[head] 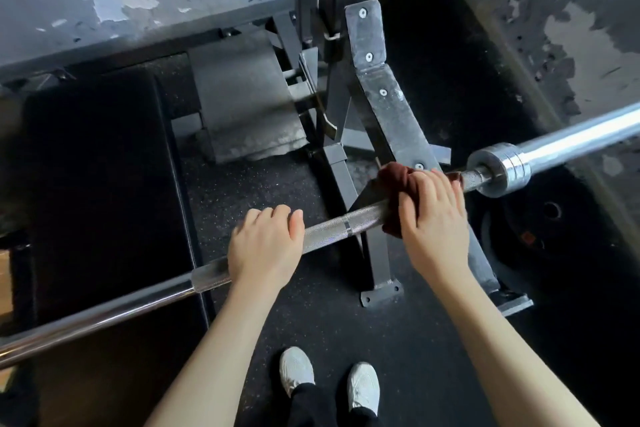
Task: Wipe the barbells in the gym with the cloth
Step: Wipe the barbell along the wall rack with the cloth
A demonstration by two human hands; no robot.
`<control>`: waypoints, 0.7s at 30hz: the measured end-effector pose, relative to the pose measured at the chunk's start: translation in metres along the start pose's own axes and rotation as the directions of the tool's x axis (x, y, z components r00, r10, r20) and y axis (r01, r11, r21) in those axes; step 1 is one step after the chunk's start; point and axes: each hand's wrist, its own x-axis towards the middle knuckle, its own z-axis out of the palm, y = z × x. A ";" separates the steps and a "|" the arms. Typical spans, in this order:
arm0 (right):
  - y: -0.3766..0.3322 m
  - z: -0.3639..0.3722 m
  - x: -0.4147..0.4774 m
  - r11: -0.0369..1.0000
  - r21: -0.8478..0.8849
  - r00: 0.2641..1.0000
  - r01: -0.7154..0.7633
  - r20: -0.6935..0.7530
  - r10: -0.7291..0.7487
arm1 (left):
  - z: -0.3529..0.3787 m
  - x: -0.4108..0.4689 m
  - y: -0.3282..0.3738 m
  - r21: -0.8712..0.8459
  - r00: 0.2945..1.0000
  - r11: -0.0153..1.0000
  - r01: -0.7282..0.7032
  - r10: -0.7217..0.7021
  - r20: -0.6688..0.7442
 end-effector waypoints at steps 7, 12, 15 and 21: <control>-0.056 0.021 -0.047 0.979 0.084 0.977 0.183 0.091 -0.191 | -0.001 0.002 0.004 -0.012 1.000 1.000 0.008 -0.008 0.011; -0.005 -0.002 -0.014 0.958 -0.052 0.947 0.282 0.178 -0.269 | -0.004 0.009 0.004 -0.059 0.996 0.997 0.054 -0.050 0.068; 0.000 -0.004 -0.002 1.000 0.019 1.000 -0.006 0.023 0.006 | -0.003 0.011 0.002 -0.062 0.997 0.996 0.058 -0.055 0.060; -0.050 0.017 -0.036 0.974 0.037 0.970 0.222 0.094 -0.225 | -0.005 0.011 0.002 -0.054 0.996 0.996 0.064 -0.061 0.070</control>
